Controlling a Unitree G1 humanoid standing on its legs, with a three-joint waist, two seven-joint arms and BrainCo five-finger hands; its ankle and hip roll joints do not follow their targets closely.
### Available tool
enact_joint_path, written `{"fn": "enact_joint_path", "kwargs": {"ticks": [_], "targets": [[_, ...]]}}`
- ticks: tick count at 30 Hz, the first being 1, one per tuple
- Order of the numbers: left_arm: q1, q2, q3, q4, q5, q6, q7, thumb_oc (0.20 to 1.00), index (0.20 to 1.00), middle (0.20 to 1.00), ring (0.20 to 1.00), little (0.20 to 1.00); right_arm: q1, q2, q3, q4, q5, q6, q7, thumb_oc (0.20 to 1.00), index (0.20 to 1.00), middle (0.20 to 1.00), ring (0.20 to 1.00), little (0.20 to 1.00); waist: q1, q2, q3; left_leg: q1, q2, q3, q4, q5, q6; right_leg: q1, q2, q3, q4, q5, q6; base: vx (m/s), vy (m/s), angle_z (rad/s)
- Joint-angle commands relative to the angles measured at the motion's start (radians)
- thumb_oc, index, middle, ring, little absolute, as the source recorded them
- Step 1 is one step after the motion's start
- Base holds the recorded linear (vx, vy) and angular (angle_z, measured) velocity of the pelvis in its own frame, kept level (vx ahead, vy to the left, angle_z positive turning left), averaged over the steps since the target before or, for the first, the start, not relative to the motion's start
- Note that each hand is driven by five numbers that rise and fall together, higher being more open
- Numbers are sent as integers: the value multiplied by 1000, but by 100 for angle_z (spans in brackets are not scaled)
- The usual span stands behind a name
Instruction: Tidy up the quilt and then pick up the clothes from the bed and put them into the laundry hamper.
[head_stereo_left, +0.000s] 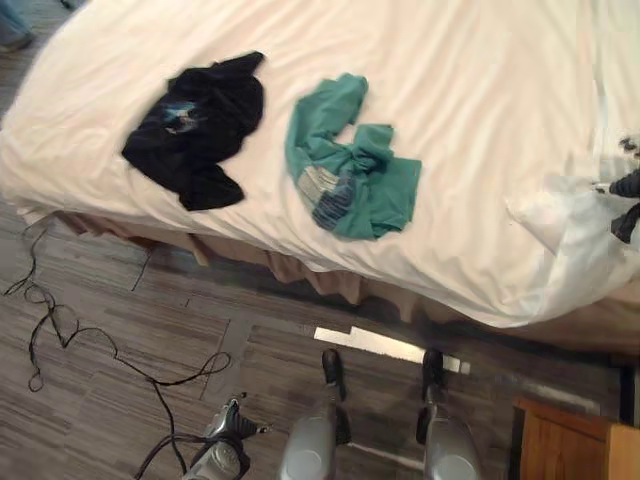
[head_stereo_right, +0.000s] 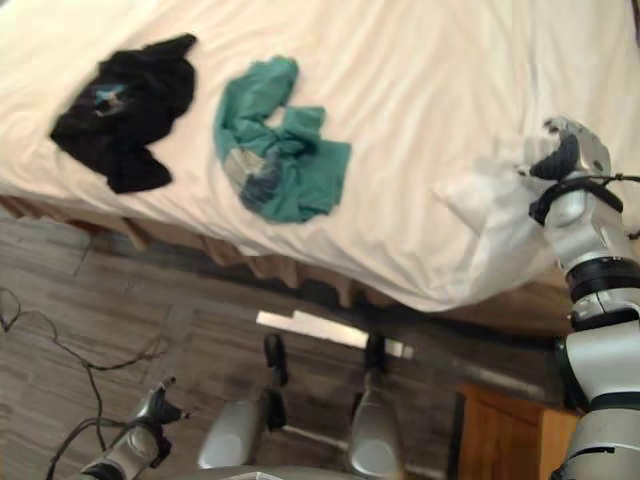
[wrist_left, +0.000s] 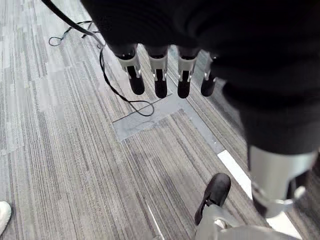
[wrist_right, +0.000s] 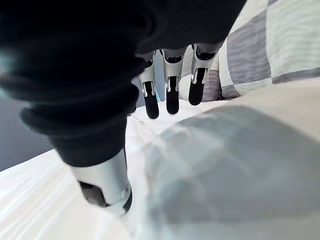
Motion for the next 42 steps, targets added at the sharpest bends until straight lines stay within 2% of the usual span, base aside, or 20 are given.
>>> {"fn": "enact_joint_path", "kwargs": {"ticks": [1,4,6,9,10,15,19,20,22,23,24,26,27,29,31,33,34,35,36,42], "targets": [[-38,5,15,31,-53,-3,17,1000,1000,1000,1000,1000,37,-119,-46,-149,100,-55,-19,1000,1000,1000,1000,1000,-10,-16,2,83,103,-45,35,-29,-84,-59,-24,24,166,-126,36,4,-89,-37],[-41,20,20,20,-59,-11,-5,1000,1000,1000,1000,1000,110,-148,-61,-211,261,-106,93,1000,1000,1000,1000,1000,-13,-12,16,78,109,-39,32,-23,-88,-80,-15,29,179,-131,34,-10,-59,-25],[-41,20,19,20,-59,-11,-5,1000,1000,1000,1000,1000,112,-149,-63,-212,261,-107,94,1000,1000,1000,1000,1000,-12,-12,16,78,109,-39,32,-23,-88,-81,-15,30,180,-131,34,-13,-26,-5],[-50,44,7,4,-58,-22,-34,1000,1000,1000,1000,1000,133,-184,-6,-222,395,-128,232,1000,1000,1000,1000,1000,-13,-12,34,75,117,-34,29,-12,-96,-92,-12,27,182,-129,33,-23,-16,0],[-52,48,3,3,-53,-26,-42,1000,1000,1000,1000,1000,127,-195,28,-209,388,-129,260,200,200,200,200,200,-12,-11,37,75,118,-33,28,-9,-98,-93,-11,26,181,-128,33,-32,-11,4],[-74,43,-8,18,-52,-28,-50,1000,1000,1000,1000,1000,102,-186,74,-118,365,-122,271,200,200,200,200,200,-19,-16,39,82,120,-27,21,-2,-102,-80,-12,20,167,-124,30,-6,-1,1],[-71,23,-11,21,-55,-23,-46,1000,1000,1000,1000,1000,162,-158,-14,-26,338,-105,228,200,200,200,200,200,-22,-24,28,96,119,-31,17,-5,-101,-52,-12,11,153,-123,30,4,17,5],[-63,9,-5,34,-52,-15,-41,1000,1000,1000,1000,1000,241,-125,-117,25,336,-82,189,200,200,200,200,200,-28,-35,15,119,120,-31,12,-13,-101,-20,-12,1,145,-127,30,35,23,10],[-58,5,-2,40,-50,-9,-42,1000,1000,1000,1000,1000,288,-104,-174,41,338,-72,172,200,200,200,200,200,-28,-40,3,126,119,-32,12,-18,-98,-8,-12,-3,140,-125,29,42,23,14],[-47,-7,10,60,-47,6,-40,1000,1000,1000,1000,1000,386,-42,-317,137,348,-40,101,529,529,529,529,529,-28,-52,-18,152,116,-35,8,-32,-94,29,-12,-14,126,-124,29,76,23,7],[-42,-13,17,68,-45,15,-38,1000,1000,1000,1000,1000,422,-8,-383,180,366,-28,65,1000,1000,1000,1000,1000,-29,-55,-29,166,113,-38,6,-42,-90,47,-14,-18,121,-126,30,86,49,9],[-38,-15,24,75,-45,24,-33,1000,1000,1000,1000,1000,467,28,-468,205,411,-20,23,1000,1000,1000,1000,1000,-28,-58,-44,175,110,-40,3,-46,-88,64,-17,-23,109,-122,30,60,47,10],[-29,-26,39,93,-46,41,-24,1000,1000,1000,1000,1000,549,125,-612,222,563,-33,-40,1000,1000,1000,1000,1000,-30,-62,-74,194,106,-47,-2,-60,-84,98,-20,-35,89,-118,33,109,56,6],[-24,-31,45,98,-46,53,-23,1000,1000,1000,1000,1000,582,169,-672,219,645,-50,-76,1000,1000,1000,1000,1000,-29,-62,-92,204,102,-49,-5,-65,-82,114,-23,-40,78,-115,36,97,62,0],[-4,-43,74,98,-54,69,-18,1000,1000,1000,1000,1000,676,249,-765,66,695,-80,-177,1000,1000,1000,1000,1000,-42,-62,-135,230,95,-47,-9,-83,-78,146,-31,-42,49,-102,45,96,90,-5],[17,-55,96,93,-56,77,-8,1000,1000,1000,1000,1000,761,301,-809,-146,576,-69,-270,1000,1000,1000,1000,1000,-48,-63,-159,248,89,-42,-9,-98,-73,165,-39,-37,33,-93,50,103,103,0],[31,-69,122,91,-46,79,-1,1000,1000,1000,1000,1000,818,291,-828,-327,336,-10,-345,1000,1000,1000,1000,1000,-57,-66,-176,265,84,-33,-9,-109,-67,176,-44,-29,26,-88,54,76,87,-7],[31,-68,122,91,-46,79,-1,1000,1000,1000,1000,1000,820,292,-829,-331,334,-8,-346,1000,1000,1000,1000,1000,-56,-66,-177,265,84,-32,-9,-109,-66,176,-44,-29,26,-88,54,79,100,-4],[42,-74,124,88,-26,76,11,1000,1000,1000,1000,1000,838,264,-867,-434,197,7,-411,1000,1000,1000,1000,1000,-66,-68,-185,278,82,-26,-9,-118,-61,179,-46,-19,27,-87,56,50,56,-6],[50,-61,100,82,0,72,12,1000,1000,1000,1000,1000,766,166,-871,-568,40,36,-459,1000,1000,1000,1000,1000,-51,-77,-178,290,81,-28,-6,-123,-56,172,-46,13,50,-105,50,21,16,-10]]}}
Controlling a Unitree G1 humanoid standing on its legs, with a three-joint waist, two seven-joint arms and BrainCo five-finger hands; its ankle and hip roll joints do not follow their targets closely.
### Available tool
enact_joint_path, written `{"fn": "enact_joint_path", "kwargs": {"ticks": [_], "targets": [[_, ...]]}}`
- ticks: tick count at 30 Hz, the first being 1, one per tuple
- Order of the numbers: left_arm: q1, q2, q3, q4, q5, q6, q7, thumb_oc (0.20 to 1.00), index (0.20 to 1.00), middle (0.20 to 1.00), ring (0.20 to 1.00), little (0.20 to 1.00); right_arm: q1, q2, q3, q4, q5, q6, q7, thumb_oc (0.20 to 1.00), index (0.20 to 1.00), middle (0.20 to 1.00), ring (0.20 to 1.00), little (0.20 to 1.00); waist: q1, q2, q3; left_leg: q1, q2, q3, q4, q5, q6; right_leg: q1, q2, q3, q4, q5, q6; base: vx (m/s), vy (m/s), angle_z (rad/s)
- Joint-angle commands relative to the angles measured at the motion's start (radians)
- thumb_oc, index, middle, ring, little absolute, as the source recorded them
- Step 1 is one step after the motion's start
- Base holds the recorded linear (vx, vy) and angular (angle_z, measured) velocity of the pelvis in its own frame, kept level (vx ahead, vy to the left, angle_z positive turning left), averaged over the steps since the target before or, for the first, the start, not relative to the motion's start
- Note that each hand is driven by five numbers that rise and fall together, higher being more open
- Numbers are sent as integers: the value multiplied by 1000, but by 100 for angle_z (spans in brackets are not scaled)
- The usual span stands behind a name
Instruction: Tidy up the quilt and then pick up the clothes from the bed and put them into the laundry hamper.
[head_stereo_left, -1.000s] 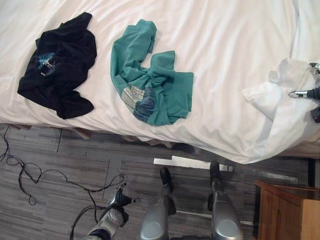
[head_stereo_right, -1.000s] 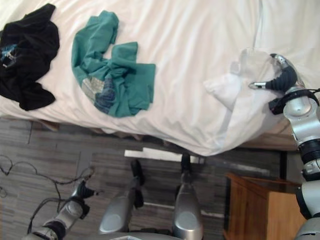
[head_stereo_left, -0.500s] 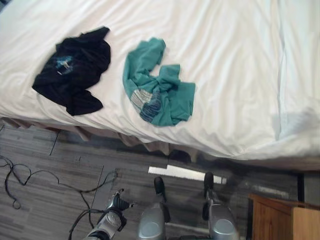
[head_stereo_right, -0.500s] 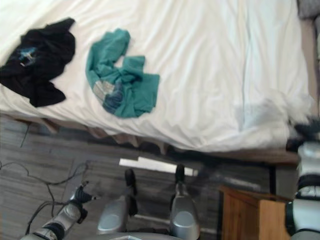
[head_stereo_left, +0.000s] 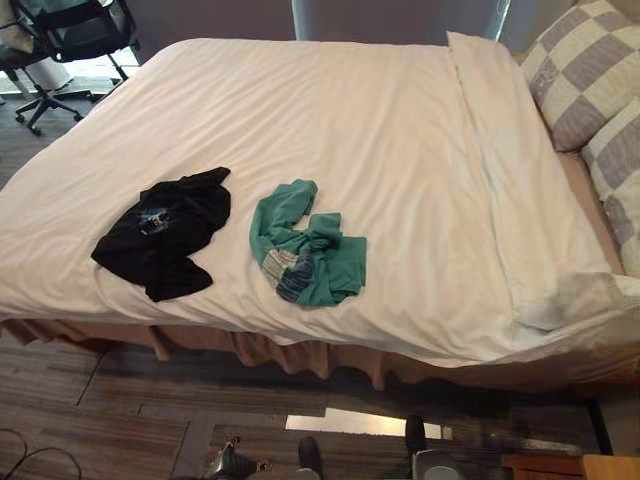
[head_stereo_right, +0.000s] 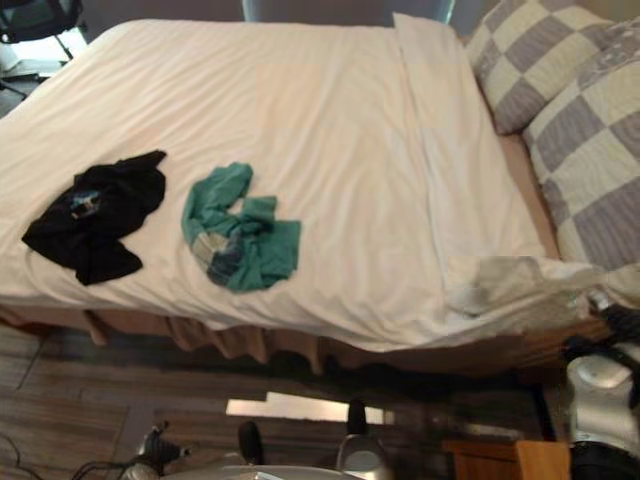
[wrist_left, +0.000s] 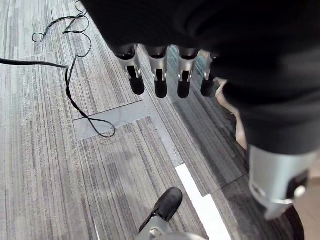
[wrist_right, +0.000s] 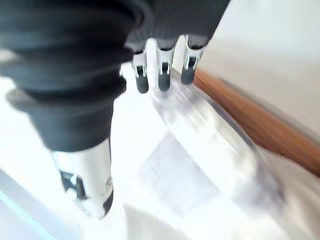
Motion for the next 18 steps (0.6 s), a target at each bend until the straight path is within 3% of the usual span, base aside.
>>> {"fn": "enact_joint_path", "kwargs": {"ticks": [1,2,3,7,10,15,16,18], "targets": [[-83,21,-20,37,22,-2,20,1000,1000,1000,1000,1000,-149,-109,-7,33,-73,-20,-38,1000,1000,1000,1000,1000,34,-13,40,69,50,-12,4,-105,-42,-55,-77,25,95,-103,101,-13,-17,-14],[-92,30,-41,26,15,-8,15,1000,1000,1000,1000,1000,-213,-158,43,20,-91,-11,-14,373,373,373,373,373,45,-9,59,67,51,-15,10,-105,-43,-61,-77,29,104,-111,101,-47,-18,-13],[-95,32,-45,20,12,-11,13,1000,1000,1000,1000,1000,-248,-175,66,20,-101,-7,-12,200,200,200,200,200,46,-5,69,58,49,-16,10,-96,-44,-72,-78,33,106,-107,99,-47,-18,-12],[-111,33,-68,2,-5,-20,17,1000,1000,1000,1000,1000,-367,-218,141,16,-144,13,-29,200,200,200,200,200,56,20,107,20,45,-26,29,-87,-48,-103,-82,37,119,-112,94,-56,-23,-4],[-129,35,-122,-19,-43,-41,14,1000,1000,1000,1000,1000,-578,-261,297,150,-36,-20,19,200,200,200,200,200,76,52,150,-35,39,-43,57,-77,-50,-149,-84,47,144,-114,90,-87,-34,13],[-130,31,-116,-19,-44,-42,14,1000,1000,1000,1000,1000,-602,-268,317,167,-30,-26,17,200,200,200,200,200,70,55,150,-41,39,-43,61,-79,-50,-155,-85,48,148,-115,90,-41,-5,15],[-174,52,-170,-41,-82,-56,11,1000,1000,1000,1000,1000,-716,-267,407,497,181,-69,103,200,200,200,200,200,87,93,231,-113,39,-47,119,-75,-57,-240,-93,59,228,-132,92,-216,-15,-8],[-196,35,-165,-43,-98,-50,13,1000,1000,1000,1000,1000,-697,-196,418,641,258,-82,146,200,200,200,200,200,73,112,265,-163,41,-43,157,-78,-57,-300,-96,66,278,-144,90,-179,-10,-23]]}}
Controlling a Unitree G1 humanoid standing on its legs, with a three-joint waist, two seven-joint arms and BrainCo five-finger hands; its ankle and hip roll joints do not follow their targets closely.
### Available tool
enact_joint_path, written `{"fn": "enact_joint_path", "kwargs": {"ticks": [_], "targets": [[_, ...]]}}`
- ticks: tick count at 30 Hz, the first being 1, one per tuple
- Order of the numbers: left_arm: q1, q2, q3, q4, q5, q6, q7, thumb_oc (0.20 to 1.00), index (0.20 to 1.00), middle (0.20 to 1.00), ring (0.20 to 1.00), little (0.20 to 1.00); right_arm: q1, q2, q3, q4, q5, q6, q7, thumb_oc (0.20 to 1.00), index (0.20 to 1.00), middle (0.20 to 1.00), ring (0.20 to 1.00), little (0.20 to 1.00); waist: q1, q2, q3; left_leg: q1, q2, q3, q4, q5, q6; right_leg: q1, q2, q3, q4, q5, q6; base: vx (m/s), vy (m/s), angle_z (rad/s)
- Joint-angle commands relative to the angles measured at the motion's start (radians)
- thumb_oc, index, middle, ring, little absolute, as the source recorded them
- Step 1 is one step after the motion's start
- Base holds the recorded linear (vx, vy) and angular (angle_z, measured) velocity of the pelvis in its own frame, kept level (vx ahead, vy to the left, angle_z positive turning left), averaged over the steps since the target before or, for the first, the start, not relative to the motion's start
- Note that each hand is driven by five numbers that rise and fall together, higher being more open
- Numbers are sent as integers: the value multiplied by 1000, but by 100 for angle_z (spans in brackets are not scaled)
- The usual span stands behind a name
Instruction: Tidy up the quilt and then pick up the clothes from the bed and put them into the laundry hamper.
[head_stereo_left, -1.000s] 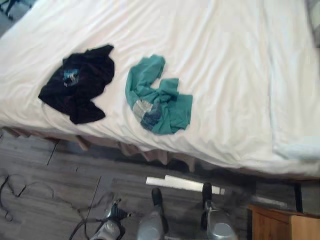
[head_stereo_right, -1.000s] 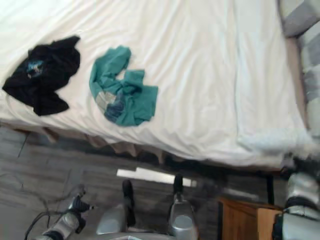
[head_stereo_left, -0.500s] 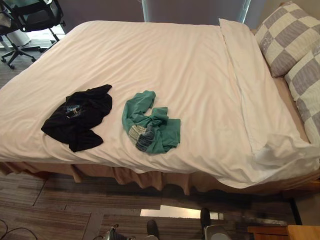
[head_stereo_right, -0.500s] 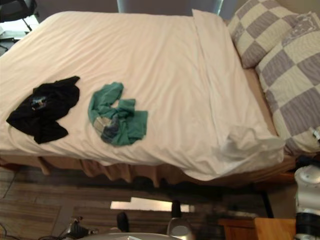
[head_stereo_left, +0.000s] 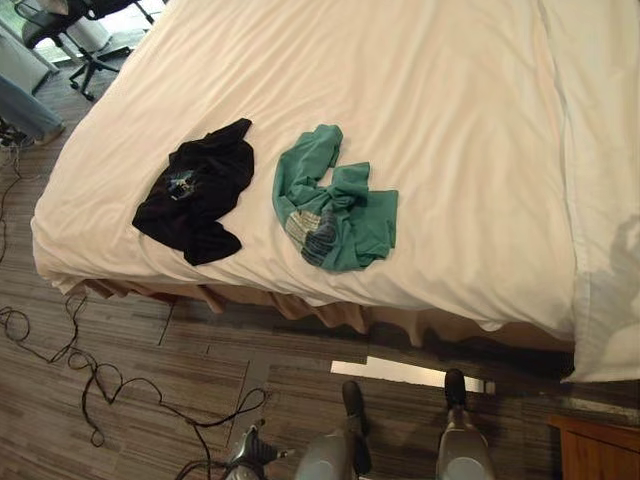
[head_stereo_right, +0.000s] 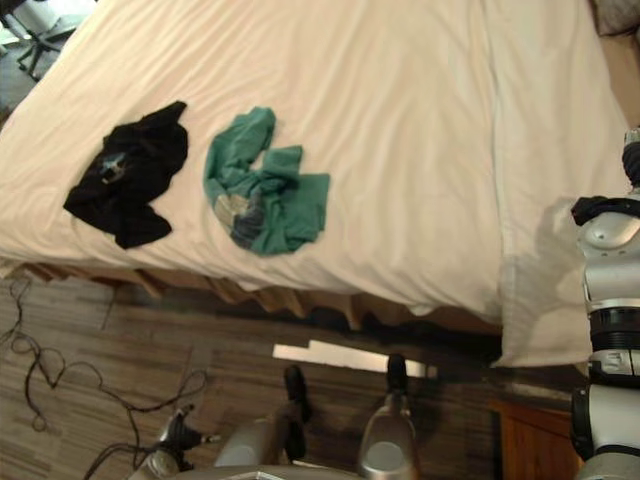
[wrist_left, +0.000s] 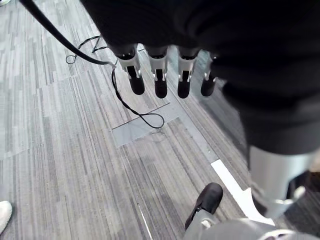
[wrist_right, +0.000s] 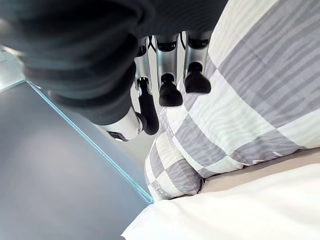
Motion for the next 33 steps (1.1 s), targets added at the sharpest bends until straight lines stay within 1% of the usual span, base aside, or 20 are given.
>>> {"fn": "enact_joint_path", "kwargs": {"ticks": [1,4,5,7,8,11,12,15,16,20,21,23,24,26,27,29,30,31,32,33], "targets": [[-141,46,2,24,-54,-15,6,1000,1000,1000,1000,1000,8,69,-29,190,226,2,91,200,200,200,200,200,21,-22,96,-45,76,-50,124,-115,-73,-157,-60,44,230,-159,57,-61,-9,-18],[-154,34,33,46,-51,0,25,1000,1000,1000,1000,1000,180,239,-87,216,268,-5,89,200,200,200,200,200,9,-22,101,-38,82,-51,134,-131,-68,-152,-58,38,246,-174,54,5,-1,3],[-153,35,32,46,-51,0,25,1000,1000,1000,1000,1000,182,241,-89,213,268,-4,89,200,200,200,200,200,10,-23,99,-41,82,-51,133,-127,-67,-154,-58,38,243,-169,54,0,0,0],[-151,26,53,61,-37,8,36,1000,1000,1000,1000,1000,300,356,-106,231,259,-3,100,200,200,200,200,200,-1,-28,89,-25,83,-52,128,-135,-64,-136,-58,29,234,-173,54,37,24,3],[-144,15,64,74,-16,18,45,1000,1000,1000,1000,1000,390,462,-88,283,243,9,128,200,200,200,200,200,-10,-37,68,0,82,-51,119,-147,-60,-103,-61,17,216,-171,55,91,49,7],[-134,8,82,76,-2,24,53,1000,1000,1000,1000,1000,511,574,-27,341,178,40,198,200,200,200,200,200,-22,-66,26,50,72,-48,99,-163,-52,-41,-62,-4,176,-156,60,85,53,18],[-132,9,82,75,-2,24,53,1000,1000,1000,1000,1000,514,575,-26,340,177,40,198,200,200,200,200,200,-23,-67,27,54,71,-48,97,-162,-52,-36,-63,-6,173,-156,61,65,59,0],[-106,4,92,61,4,25,48,1000,1000,1000,1000,1000,631,666,9,391,138,67,273,200,200,200,200,200,-33,-113,-21,125,48,-39,57,-177,-37,38,-75,-17,119,-122,75,83,147,4],[-105,5,95,61,6,28,44,1000,1000,1000,1000,1000,643,676,21,400,125,74,291,1000,1000,1000,1000,1000,-35,-124,-30,142,41,-34,47,-179,-31,47,-80,-14,114,-112,81,26,155,4],[-115,4,86,73,26,30,24,1000,1000,1000,1000,1000,651,690,59,442,78,93,341,1000,1000,1000,1000,1000,-31,-147,-53,178,21,-32,21,-184,-18,67,-94,-12,112,-83,98,-3,130,-9],[-125,6,86,88,30,32,14,1000,1000,1000,1000,1000,653,699,92,437,54,97,362,1000,1000,1000,1000,1000,-30,-162,-63,197,17,-26,5,-183,-12,66,-98,-4,117,-51,110,-57,117,-1],[-126,10,89,93,30,37,11,1000,1000,1000,1000,1000,648,702,109,423,46,100,373,1000,1000,1000,1000,1000,-29,-168,-64,207,14,-17,-1,-179,-7,58,-97,-3,130,-35,110,-79,109,-5],[-127,18,96,98,25,39,6,1000,1000,1000,1000,1000,641,707,128,408,36,93,381,1000,1000,1000,1000,1000,-21,-164,-70,214,21,2,-8,-173,2,47,-81,-33,194,-69,99,-108,113,-11],[-117,27,115,102,16,45,5,1000,1000,1000,1000,1000,639,709,143,406,37,79,389,1000,1000,1000,1000,1000,-16,-150,-76,216,27,17,-12,-164,11,41,-1,-38,285,-154,77,-103,110,-23],[-102,31,128,109,13,47,5,1000,1000,1000,1000,1000,642,713,152,402,32,78,389,1000,1000,1000,1000,1000,-7,-150,-83,211,20,23,-3,-171,14,56,25,-53,277,-183,69,-22,25,-39],[-94,28,144,122,19,41,4,1000,1000,1000,1000,1000,639,712,173,406,15,78,396,1000,1000,1000,1000,1000,7,-159,-91,179,-2,12,81,-196,11,144,34,-100,196,-225,29,14,-25,-37],[-94,28,144,122,19,41,4,1000,1000,1000,1000,1000,639,712,173,406,15,78,396,1000,1000,1000,1000,1000,6,-159,-91,179,-2,12,81,-196,11,144,34,-100,196,-225,29,0,0,0],[-96,27,153,116,3,25,3,1000,1000,1000,1000,1000,635,696,196,395,-2,71,406,1000,1000,1000,1000,1000,12,-163,-74,100,-9,10,254,-200,-12,179,42,-52,123,-236,-6,-34,20,23],[-102,21,158,100,-16,20,8,1000,1000,1000,1000,1000,627,682,210,396,-12,74,412,1000,1000,1000,1000,1000,25,-168,-57,35,-5,9,358,-161,-46,203,29,-49,88,-234,-21,-110,104,36],[-118,18,168,87,-41,13,20,1000,1000,1000,1000,1000,619,663,218,406,-26,76,410,1000,1000,1000,1000,1000,28,-167,-36,-42,18,-11,439,-111,-105,212,12,-66,49,-224,-22,-108,107,21]]}}
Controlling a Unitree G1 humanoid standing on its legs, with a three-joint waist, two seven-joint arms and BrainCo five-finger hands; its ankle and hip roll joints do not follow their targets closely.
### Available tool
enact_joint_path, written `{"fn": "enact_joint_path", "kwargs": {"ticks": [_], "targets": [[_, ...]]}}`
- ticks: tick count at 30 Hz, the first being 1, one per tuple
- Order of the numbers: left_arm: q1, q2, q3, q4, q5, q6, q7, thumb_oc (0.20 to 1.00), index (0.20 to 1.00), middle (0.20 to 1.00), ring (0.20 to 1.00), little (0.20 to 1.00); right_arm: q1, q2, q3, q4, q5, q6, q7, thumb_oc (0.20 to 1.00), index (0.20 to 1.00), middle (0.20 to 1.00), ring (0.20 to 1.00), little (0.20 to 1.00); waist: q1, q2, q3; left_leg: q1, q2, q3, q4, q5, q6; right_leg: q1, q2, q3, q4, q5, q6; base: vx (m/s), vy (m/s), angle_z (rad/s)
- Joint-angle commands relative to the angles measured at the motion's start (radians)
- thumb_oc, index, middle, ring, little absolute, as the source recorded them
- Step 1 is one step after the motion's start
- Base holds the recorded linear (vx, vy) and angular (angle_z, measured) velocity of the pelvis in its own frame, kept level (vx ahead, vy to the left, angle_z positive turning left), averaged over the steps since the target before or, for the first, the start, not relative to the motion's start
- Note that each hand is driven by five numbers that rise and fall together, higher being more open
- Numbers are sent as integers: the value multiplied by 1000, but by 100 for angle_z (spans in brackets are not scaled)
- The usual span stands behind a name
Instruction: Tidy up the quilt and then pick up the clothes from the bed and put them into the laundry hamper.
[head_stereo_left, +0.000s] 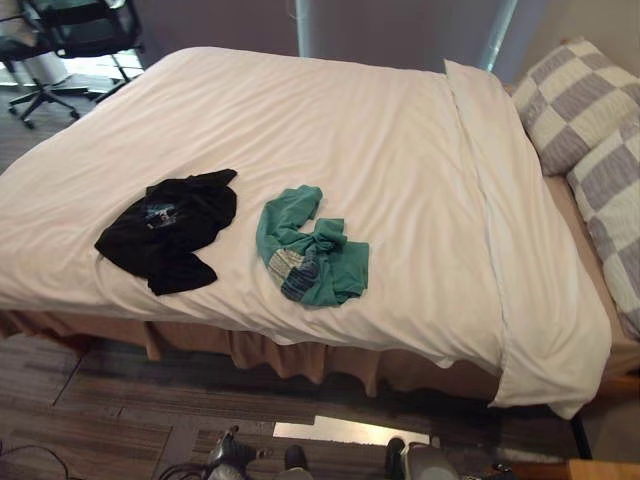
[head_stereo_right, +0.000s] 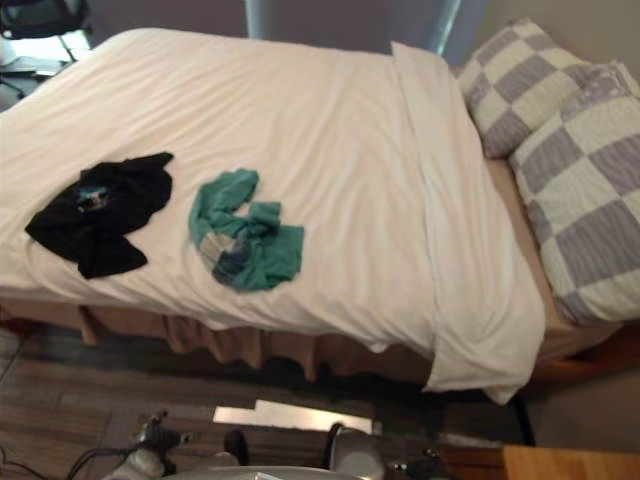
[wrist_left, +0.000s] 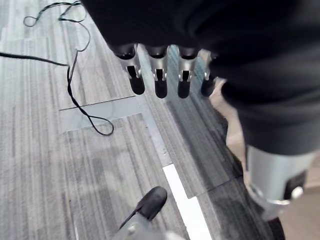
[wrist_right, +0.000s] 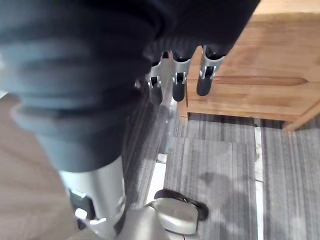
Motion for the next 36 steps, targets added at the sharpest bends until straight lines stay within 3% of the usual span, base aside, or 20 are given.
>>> {"fn": "enact_joint_path", "kwargs": {"ticks": [1,4,5,8,11,14,15,16,17,18,20,21,23,24,26,28,30,31,32,36], "targets": [[-92,0,3,-17,-41,-29,24,1000,1000,1000,1000,1000,-45,-56,21,-6,-49,-6,-1,1000,1000,1000,1000,1000,-9,8,97,-136,-31,-38,316,-42,-57,159,-77,0,-323,88,117,-77,83,14],[-88,-5,4,-19,-41,-34,30,1000,1000,1000,1000,1000,-43,-62,7,16,-56,0,-3,1000,1000,1000,1000,1000,-11,12,83,-107,31,-26,212,-62,-45,170,-114,-20,-358,98,144,96,292,19],[-84,-9,3,-13,-33,-34,28,1000,1000,1000,1000,1000,-38,-70,0,16,-68,3,13,1000,1000,1000,1000,1000,-16,22,58,-59,113,-16,40,-23,-41,163,-152,-17,-374,111,181,153,429,0],[-84,-14,-5,14,-15,-31,24,1000,1000,1000,1000,1000,-18,-84,-10,31,-75,2,29,1000,1000,1000,1000,1000,-19,27,35,-46,205,-17,-101,82,-75,193,-196,-34,-401,111,219,220,533,-4],[-87,1,-30,11,17,-27,3,1000,1000,1000,1000,1000,2,-65,-53,59,-71,13,54,1000,1000,1000,1000,1000,-16,-3,11,-46,146,-14,-86,17,-60,169,-288,-13,-300,190,249,316,714,58],[-99,34,-31,0,14,-18,-1,1000,1000,1000,1000,1000,-32,-39,-28,53,-63,17,53,1000,1000,1000,1000,1000,3,-26,50,-31,114,42,-54,-32,-9,79,-335,-63,-154,281,214,116,394,-17],[-99,43,-36,-2,19,-13,-8,1000,1000,1000,1000,1000,-36,-35,-18,48,-61,13,54,1000,1000,1000,1000,1000,0,-23,54,-19,107,51,-67,-34,1,50,-312,-70,-92,266,200,251,532,-71],[-105,53,-52,-4,42,-3,-27,1000,1000,1000,1000,1000,-38,-21,-1,23,-39,2,54,1000,1000,1000,1000,1000,-30,-17,75,27,85,66,-122,-24,15,-18,-149,-19,-27,171,177,280,509,-51],[-107,58,-54,-4,51,1,-33,1000,1000,1000,1000,1000,-37,-15,4,17,-30,-1,53,1000,1000,1000,1000,1000,-42,-14,86,42,69,69,-133,-26,19,-36,-84,-4,-34,136,183,216,367,-33],[-107,58,-54,-4,51,1,-33,1000,1000,1000,1000,1000,-37,-15,4,17,-29,-1,53,1000,1000,1000,1000,1000,-42,-13,85,40,71,69,-133,-25,18,-38,-82,-4,-37,138,182,257,251,10],[-124,63,-57,14,56,5,-43,1000,1000,1000,1000,1000,-28,-9,28,-7,-10,-17,58,1000,1000,1000,1000,1000,-76,-16,93,87,1,72,-140,-66,26,-65,36,-40,-152,122,161,420,292,50],[-138,45,-83,10,94,-5,-42,1000,1000,1000,1000,1000,-16,-24,37,-23,-7,-23,60,1000,1000,1000,1000,1000,-101,-15,83,52,-65,30,75,-189,35,1,32,-27,-257,93,96,433,224,49],[-151,34,-100,-10,88,-13,-41,1000,1000,1000,1000,1000,-22,-39,43,-26,-3,-26,59,1000,1000,1000,1000,1000,-102,-8,94,-4,-60,24,232,-171,11,20,36,4,-260,87,73,225,119,64],[-183,22,-116,-62,50,-20,-30,1000,1000,1000,1000,1000,-43,-62,38,-18,8,-18,43,1000,1000,1000,1000,1000,-90,-7,137,-131,-38,-6,510,-95,-65,66,16,6,-264,75,41,39,58,98],[-206,19,-129,-74,31,-20,-23,1000,1000,1000,1000,1000,-58,-74,10,4,31,-10,30,1000,1000,1000,1000,1000,-102,-18,142,-185,5,0,573,-81,-70,84,-7,4,-281,74,45,125,114,119],[-208,16,-133,-76,31,-21,-22,1000,1000,1000,1000,1000,-61,-76,-2,11,39,-10,27,1000,1000,1000,1000,1000,-107,-12,136,-174,35,13,532,-83,-60,87,-12,8,-287,76,54,204,271,8],[-210,-1,-142,-65,36,-27,-23,1000,1000,1000,1000,1000,-58,-84,-18,19,45,-6,35,1000,1000,1000,1000,1000,-122,25,98,-56,99,1,167,-91,-32,76,-42,57,-294,79,105,294,538,-49],[-210,-1,-142,-64,36,-27,-23,1000,1000,1000,1000,1000,-58,-84,-18,19,45,-6,35,1000,1000,1000,1000,1000,-120,23,96,-52,96,4,158,-85,-31,75,-44,59,-294,80,105,250,517,-89],[-207,-10,-139,-41,38,-29,-20,1000,1000,1000,1000,1000,-59,-92,-19,21,33,-10,38,1000,1000,1000,1000,1000,-125,46,64,16,115,-83,-20,-71,-36,69,-49,101,-298,72,127,245,462,-93],[-237,-8,-178,-48,69,-33,-25,1000,1000,1000,1000,1000,-56,-79,-44,17,25,-3,36,1000,1000,1000,1000,1000,-160,27,40,66,69,-41,-58,-99,-33,32,-83,185,-297,146,181,118,422,-95]]}}
